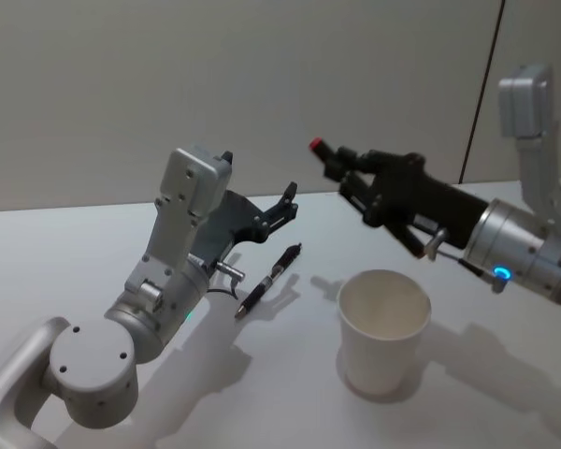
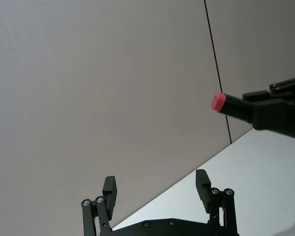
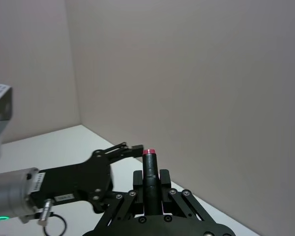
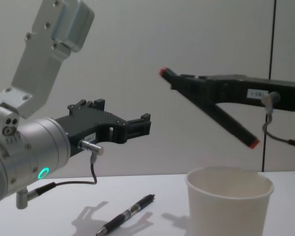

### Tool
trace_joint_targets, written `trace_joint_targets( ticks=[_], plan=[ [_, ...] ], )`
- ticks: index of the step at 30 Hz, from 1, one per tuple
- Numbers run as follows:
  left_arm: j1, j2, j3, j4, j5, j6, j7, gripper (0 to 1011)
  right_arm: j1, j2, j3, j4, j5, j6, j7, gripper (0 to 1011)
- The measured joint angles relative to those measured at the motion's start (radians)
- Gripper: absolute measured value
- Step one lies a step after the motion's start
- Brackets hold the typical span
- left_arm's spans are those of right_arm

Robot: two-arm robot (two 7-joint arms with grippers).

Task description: Place the pen into the pen holder.

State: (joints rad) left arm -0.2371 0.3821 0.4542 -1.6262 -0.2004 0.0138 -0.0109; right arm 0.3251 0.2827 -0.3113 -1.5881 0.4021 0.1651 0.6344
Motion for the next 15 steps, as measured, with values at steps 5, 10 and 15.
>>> trace_joint_targets(
  ticks=[5,10,15],
  plan=[
    [0.000,0.000,0.000,0.000,0.000,0.000,0.000,1001,-0.006,-0.006,-0.016,-0.013,0.014,0.012,0.041,185],
    [0.000,0.000,0.000,0.000,0.000,0.000,0.000,1001,-0.010,-0.017,-0.038,-0.024,0.028,0.023,0.090,185],
    [0.000,0.000,0.000,0.000,0.000,0.000,0.000,1001,-0.013,-0.025,-0.057,-0.028,0.034,0.025,0.124,185]
  ],
)
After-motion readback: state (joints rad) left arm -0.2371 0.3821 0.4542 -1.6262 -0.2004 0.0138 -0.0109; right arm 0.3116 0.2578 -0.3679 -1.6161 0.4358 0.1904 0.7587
